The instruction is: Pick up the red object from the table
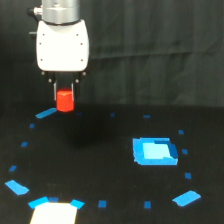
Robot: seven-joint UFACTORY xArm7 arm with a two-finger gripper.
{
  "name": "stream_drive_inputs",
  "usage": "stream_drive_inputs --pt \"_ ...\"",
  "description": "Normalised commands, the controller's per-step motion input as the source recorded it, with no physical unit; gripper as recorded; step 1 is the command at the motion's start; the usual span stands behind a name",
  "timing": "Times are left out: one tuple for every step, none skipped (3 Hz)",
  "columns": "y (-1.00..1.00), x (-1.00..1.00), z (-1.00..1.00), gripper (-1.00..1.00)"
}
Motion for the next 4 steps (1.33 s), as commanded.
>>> stream_drive_inputs --pt "-0.08 -0.3 0.48 -1.0" --pt "0.11 -0.04 0.8 -0.83" --pt "0.26 -0.03 0.18 -1.0" --pt "0.07 -0.28 1.0 -1.0"
